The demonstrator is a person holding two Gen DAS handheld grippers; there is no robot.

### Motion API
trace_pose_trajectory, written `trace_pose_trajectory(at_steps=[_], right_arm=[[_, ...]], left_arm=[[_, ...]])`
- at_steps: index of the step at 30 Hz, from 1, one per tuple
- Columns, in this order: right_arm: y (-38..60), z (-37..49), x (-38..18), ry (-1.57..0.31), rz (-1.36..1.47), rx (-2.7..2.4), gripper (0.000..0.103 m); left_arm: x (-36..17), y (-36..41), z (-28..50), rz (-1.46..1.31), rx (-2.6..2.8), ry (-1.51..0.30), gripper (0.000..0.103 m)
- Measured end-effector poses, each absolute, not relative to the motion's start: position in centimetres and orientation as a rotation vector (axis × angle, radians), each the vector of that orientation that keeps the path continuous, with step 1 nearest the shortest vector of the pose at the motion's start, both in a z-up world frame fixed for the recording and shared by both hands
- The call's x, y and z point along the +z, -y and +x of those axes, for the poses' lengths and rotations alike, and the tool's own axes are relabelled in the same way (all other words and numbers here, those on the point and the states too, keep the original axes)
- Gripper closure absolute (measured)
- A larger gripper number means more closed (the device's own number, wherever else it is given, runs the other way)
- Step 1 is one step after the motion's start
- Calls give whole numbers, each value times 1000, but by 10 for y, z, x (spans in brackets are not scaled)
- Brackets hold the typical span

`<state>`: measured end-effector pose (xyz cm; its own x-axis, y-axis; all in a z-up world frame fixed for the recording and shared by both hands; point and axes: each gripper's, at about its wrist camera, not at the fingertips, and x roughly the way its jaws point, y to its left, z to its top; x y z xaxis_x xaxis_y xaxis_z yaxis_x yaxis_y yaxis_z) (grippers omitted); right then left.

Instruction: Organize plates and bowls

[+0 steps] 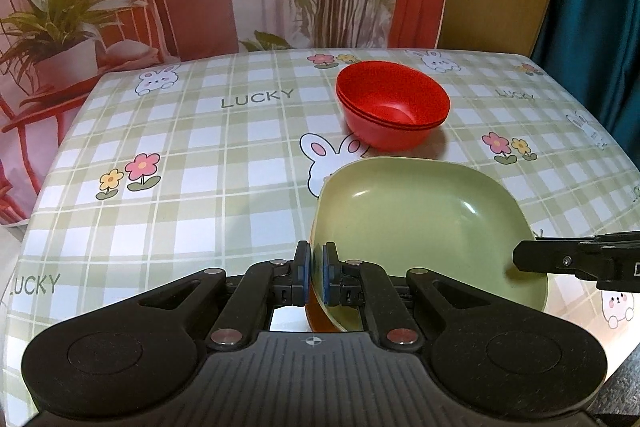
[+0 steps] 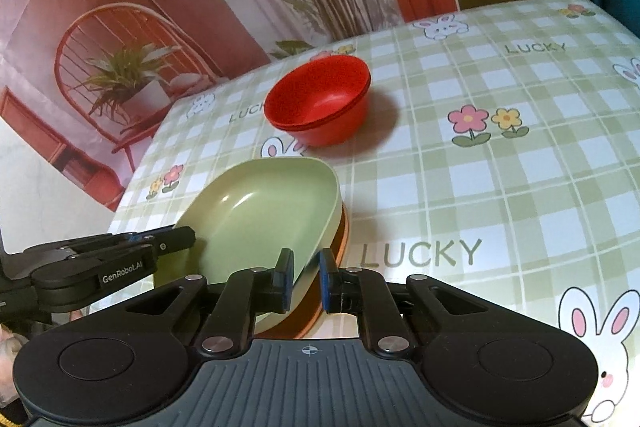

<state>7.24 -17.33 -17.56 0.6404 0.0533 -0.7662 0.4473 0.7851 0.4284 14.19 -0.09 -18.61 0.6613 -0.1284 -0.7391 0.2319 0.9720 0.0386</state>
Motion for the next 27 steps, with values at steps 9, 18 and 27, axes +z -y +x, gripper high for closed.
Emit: trace_pose_trajectory(at_steps=[9,18,27], right_arm=[[172,73,-185,-888,661,-235,91],[172,74,-189,-901,658,-236,91],[174,74,-186,-890,652,-242,84]], left_arm=[[-194,-2,140,128,-191,-833,96],[-198,-4,141,111,-185,-842,96],[-197,-8,142,92,-179,-838,95]])
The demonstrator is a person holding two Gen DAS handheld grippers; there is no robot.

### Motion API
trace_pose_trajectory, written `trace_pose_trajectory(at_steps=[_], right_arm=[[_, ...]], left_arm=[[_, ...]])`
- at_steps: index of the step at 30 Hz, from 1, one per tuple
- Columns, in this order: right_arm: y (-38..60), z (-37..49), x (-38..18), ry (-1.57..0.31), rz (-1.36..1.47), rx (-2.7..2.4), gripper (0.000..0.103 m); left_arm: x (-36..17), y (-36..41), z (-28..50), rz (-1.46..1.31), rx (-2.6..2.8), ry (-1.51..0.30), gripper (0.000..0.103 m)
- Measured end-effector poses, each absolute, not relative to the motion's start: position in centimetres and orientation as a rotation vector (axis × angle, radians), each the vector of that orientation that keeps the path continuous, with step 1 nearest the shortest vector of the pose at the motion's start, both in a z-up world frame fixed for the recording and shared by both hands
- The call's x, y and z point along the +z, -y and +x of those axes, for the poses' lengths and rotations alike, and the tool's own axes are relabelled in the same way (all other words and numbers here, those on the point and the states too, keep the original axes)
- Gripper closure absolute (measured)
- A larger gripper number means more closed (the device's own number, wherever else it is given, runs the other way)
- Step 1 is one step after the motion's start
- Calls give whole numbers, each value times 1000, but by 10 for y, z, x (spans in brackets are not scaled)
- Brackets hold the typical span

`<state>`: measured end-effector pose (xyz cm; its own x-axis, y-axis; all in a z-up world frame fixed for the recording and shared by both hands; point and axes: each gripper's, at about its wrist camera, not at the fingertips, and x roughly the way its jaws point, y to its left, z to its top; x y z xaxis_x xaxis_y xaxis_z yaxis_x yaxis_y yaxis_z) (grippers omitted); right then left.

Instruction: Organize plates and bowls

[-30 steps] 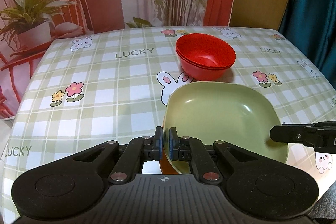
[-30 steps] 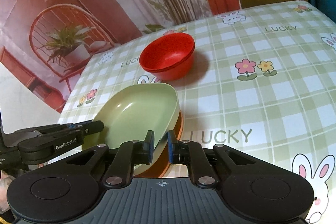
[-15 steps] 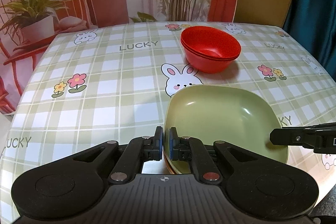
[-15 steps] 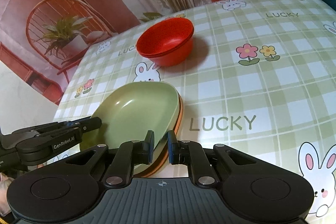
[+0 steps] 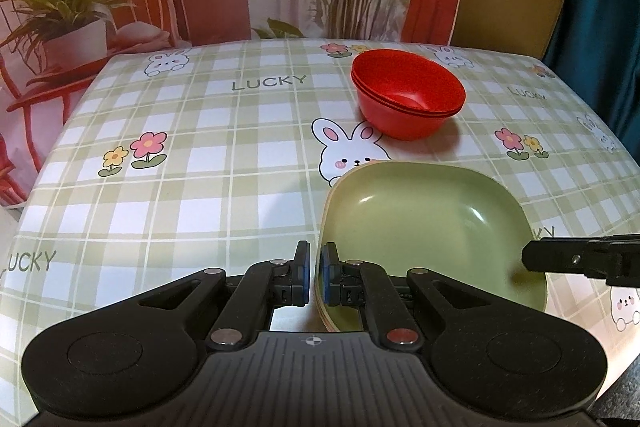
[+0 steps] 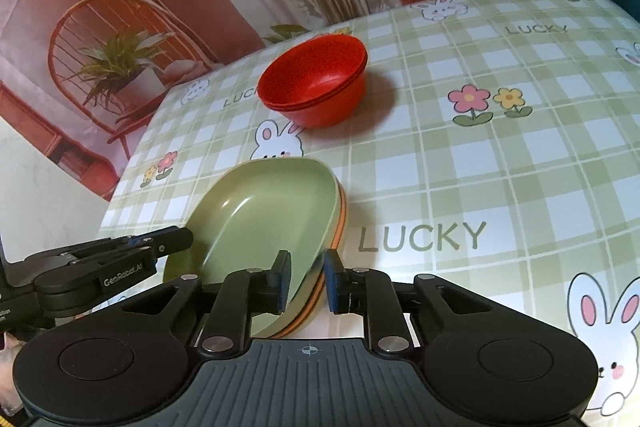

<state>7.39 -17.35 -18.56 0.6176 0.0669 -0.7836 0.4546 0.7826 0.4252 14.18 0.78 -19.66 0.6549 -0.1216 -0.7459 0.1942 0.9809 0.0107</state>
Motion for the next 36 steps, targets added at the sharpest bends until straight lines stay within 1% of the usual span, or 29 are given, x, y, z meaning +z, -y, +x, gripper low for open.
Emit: trace_pose_trajectory(at_steps=[18,23,29,36], right_arm=[[183,72,-200,-902,685,-272,83],[184,72,-198,-895,686,-262,82],[189,76,-174,-817,614,-264,83],[200,95,-143,-747,446,-288,82]], left_arm=[[-199,-14,144,57,-179,-840,93],[-187,-17,145,40,-186,-818,93],[-154,-23,150,-4,-194,-732,93],[-133,-27,161,-39,-191,-655,93]])
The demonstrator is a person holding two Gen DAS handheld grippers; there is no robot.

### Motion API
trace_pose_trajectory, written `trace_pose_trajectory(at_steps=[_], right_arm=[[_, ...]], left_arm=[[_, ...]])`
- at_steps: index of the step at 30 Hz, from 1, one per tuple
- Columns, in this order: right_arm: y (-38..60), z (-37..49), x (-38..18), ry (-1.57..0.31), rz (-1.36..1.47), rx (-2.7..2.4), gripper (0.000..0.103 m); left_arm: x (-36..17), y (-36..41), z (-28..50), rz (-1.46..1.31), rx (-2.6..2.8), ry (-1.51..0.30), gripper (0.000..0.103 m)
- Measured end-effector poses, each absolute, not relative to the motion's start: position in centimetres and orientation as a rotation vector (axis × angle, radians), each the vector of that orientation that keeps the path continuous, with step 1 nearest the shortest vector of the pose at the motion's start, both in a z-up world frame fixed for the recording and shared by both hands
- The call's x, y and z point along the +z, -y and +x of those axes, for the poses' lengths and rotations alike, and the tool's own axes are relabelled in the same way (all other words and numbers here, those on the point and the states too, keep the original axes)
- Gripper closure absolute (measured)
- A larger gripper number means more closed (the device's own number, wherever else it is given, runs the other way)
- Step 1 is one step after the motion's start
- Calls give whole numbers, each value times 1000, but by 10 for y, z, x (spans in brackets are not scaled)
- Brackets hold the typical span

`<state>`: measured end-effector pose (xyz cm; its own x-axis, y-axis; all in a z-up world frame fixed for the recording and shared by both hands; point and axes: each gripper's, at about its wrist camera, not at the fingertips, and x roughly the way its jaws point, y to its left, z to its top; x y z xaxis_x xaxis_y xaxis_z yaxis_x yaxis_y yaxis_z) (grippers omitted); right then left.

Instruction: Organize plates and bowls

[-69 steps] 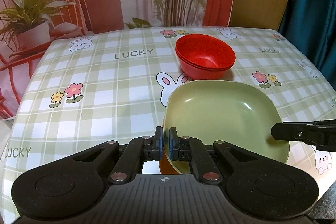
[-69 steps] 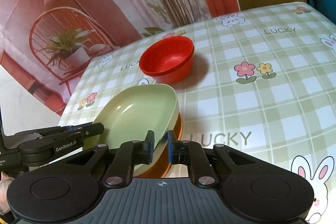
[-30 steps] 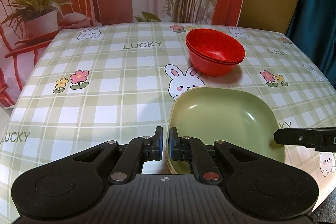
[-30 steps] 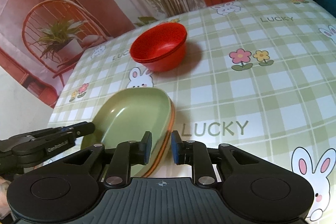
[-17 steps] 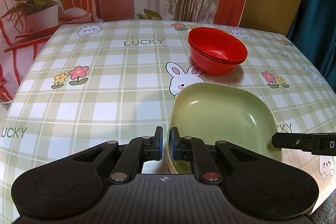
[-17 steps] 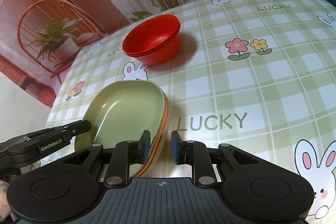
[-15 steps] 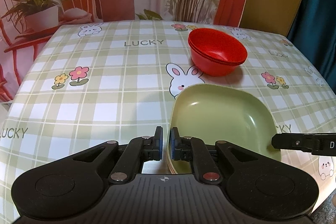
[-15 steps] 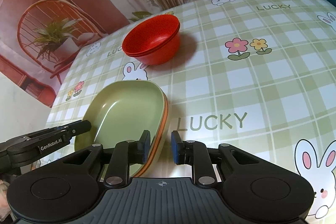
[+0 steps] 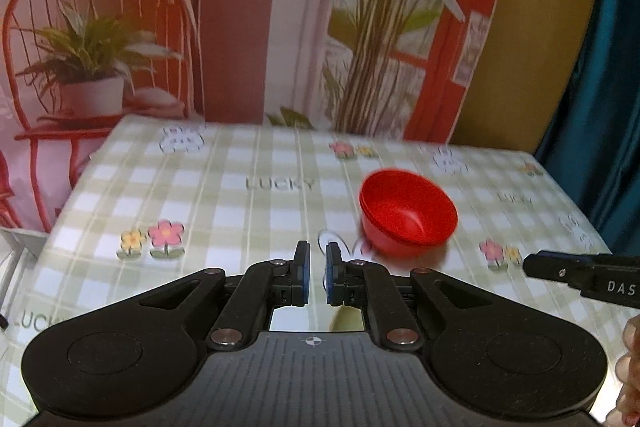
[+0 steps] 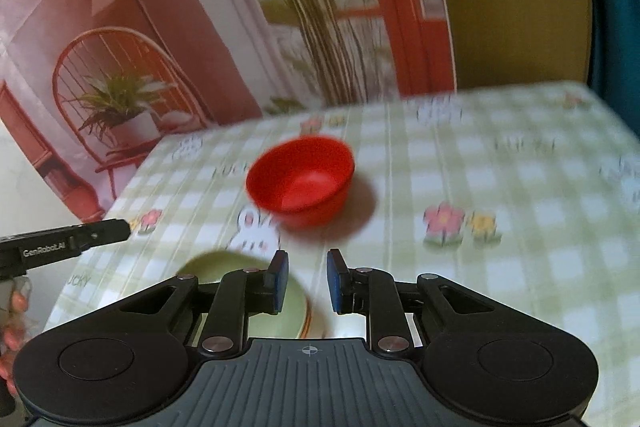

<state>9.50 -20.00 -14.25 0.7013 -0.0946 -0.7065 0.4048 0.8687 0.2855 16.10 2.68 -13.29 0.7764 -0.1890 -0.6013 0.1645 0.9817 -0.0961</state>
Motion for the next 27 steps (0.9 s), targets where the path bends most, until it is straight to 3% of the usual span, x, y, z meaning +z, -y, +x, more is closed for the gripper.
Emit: trace_pose_trajectory(at_steps=[9,27], right_arm=[[219,122,-129,-708,291,-293,83],[253,150,-159,-757,303,-283,83]], left_arm=[[-135,-19,175,-47,-183,-639,93],[-143,0,217,-30,-176,-713,93]])
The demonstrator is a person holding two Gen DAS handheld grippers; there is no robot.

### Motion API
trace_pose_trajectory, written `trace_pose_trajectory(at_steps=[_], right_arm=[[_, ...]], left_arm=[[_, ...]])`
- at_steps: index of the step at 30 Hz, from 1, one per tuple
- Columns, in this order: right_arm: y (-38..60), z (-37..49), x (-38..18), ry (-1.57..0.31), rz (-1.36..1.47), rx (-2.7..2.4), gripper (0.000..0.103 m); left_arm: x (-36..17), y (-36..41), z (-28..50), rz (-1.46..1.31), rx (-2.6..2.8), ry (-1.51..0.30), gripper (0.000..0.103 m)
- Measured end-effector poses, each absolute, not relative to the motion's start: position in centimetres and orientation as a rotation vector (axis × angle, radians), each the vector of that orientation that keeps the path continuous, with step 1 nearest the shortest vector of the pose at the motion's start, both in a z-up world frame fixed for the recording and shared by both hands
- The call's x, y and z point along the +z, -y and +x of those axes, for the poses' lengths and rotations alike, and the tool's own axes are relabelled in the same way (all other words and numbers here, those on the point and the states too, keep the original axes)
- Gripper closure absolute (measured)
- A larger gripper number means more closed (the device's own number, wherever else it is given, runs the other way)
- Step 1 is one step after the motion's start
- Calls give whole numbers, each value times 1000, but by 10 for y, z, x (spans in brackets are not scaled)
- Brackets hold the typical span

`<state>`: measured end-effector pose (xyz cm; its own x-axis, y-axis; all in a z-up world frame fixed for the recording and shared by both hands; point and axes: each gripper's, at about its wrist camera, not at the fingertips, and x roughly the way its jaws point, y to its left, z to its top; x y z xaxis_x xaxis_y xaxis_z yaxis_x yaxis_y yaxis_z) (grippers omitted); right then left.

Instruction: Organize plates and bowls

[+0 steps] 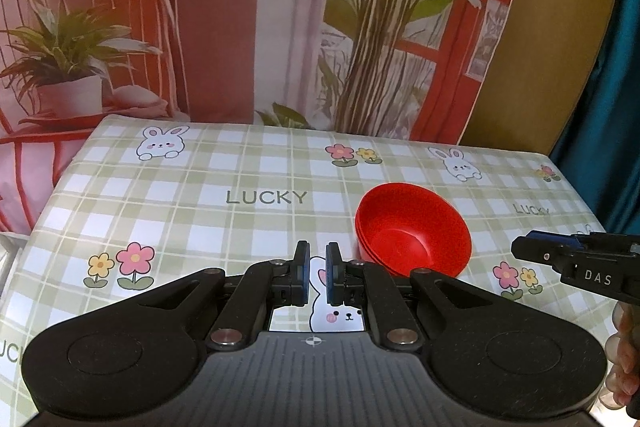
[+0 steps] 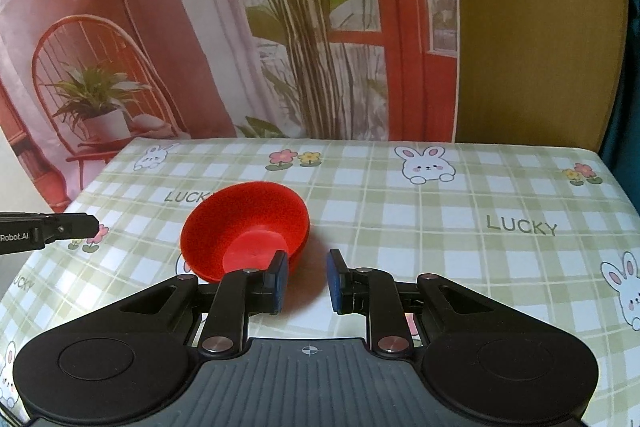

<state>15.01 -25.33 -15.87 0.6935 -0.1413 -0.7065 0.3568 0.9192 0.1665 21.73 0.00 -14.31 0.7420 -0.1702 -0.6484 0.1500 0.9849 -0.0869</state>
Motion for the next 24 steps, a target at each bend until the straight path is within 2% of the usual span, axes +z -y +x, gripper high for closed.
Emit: trace_pose_trajectory(at_steps=[24], right_arm=[[277,206,-184,-795,378,-252,82]], left_arm=[[-169,25,275,-90,-321,-794,90]])
